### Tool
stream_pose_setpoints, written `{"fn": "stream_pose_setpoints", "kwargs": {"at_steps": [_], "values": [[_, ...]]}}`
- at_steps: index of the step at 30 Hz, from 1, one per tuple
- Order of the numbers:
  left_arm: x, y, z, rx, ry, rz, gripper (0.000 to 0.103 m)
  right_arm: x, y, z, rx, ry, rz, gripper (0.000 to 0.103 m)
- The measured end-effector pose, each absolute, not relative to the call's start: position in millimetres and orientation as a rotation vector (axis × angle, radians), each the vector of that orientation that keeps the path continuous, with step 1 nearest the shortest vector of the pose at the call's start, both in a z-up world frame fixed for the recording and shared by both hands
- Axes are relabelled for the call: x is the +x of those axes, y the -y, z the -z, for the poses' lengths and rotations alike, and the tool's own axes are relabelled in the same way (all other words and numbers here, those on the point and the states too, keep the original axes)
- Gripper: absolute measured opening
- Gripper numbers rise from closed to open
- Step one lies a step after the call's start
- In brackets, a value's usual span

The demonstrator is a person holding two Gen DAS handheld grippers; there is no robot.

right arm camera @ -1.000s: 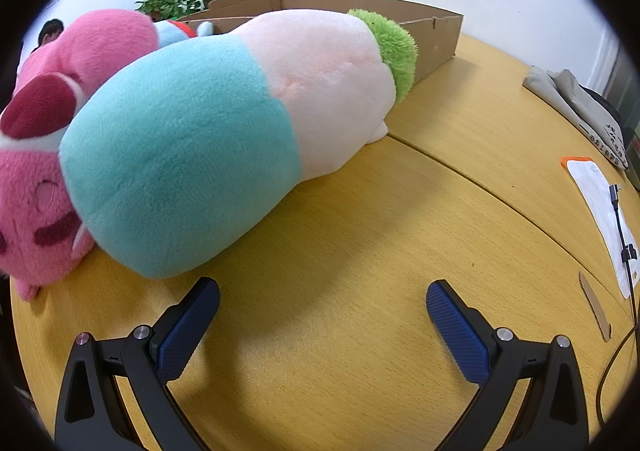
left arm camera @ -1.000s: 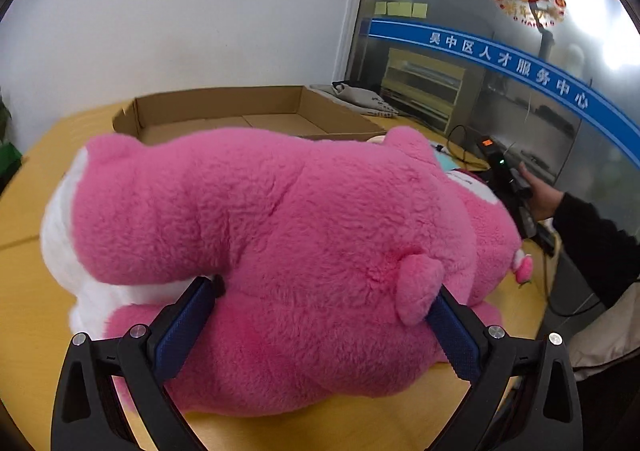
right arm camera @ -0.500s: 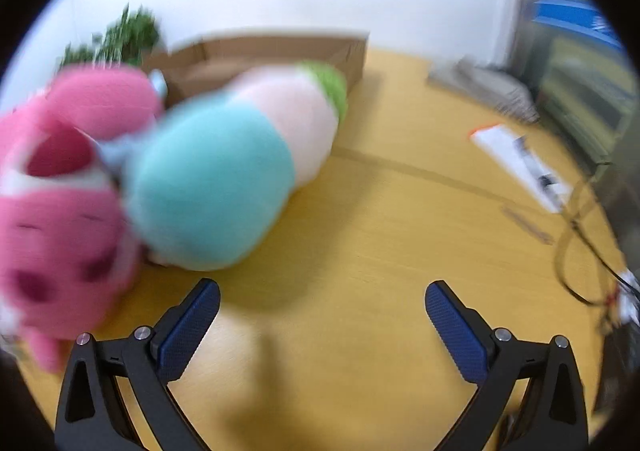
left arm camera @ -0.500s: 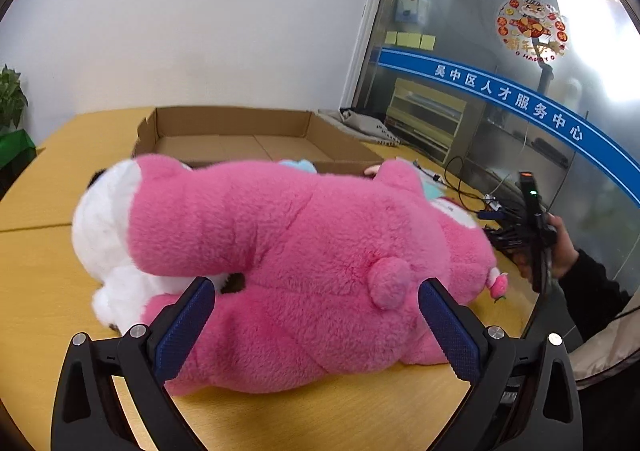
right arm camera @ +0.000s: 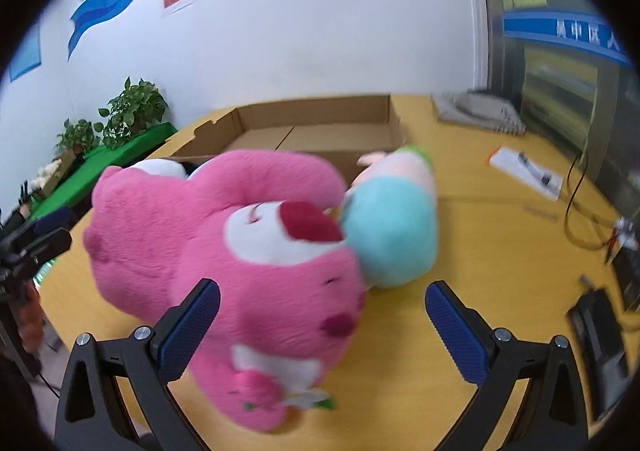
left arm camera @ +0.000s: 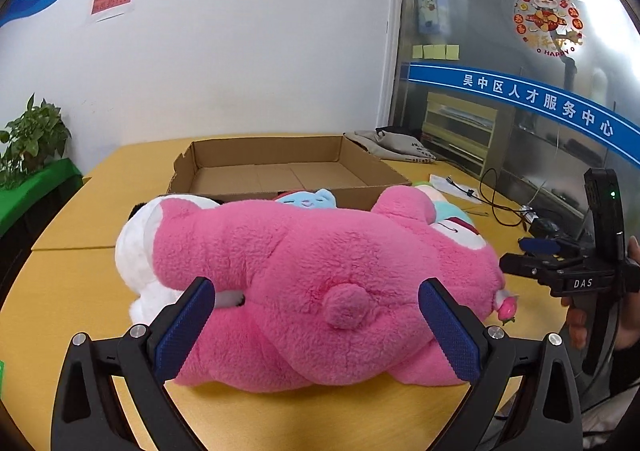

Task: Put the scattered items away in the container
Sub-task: 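Move both grippers toward the pink bear plush lying on the table, then close the left gripper on the pink bear while the right gripper closes on it too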

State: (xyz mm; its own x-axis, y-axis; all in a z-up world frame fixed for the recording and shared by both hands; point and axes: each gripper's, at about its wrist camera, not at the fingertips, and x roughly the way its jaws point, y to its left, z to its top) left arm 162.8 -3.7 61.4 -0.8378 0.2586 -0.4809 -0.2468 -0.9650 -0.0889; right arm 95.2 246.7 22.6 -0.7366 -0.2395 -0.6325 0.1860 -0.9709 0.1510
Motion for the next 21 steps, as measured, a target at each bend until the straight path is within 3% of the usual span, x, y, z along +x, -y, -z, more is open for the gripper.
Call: {"fn": "stream_pose_setpoints", "kwargs": {"at_steps": [21], "values": [[149.0,9.8,-54.2,-0.762,0.143,-2.747,0.103,98.5,-228.0,-33.2,1.002,0.099,2.769,0.103]]}}
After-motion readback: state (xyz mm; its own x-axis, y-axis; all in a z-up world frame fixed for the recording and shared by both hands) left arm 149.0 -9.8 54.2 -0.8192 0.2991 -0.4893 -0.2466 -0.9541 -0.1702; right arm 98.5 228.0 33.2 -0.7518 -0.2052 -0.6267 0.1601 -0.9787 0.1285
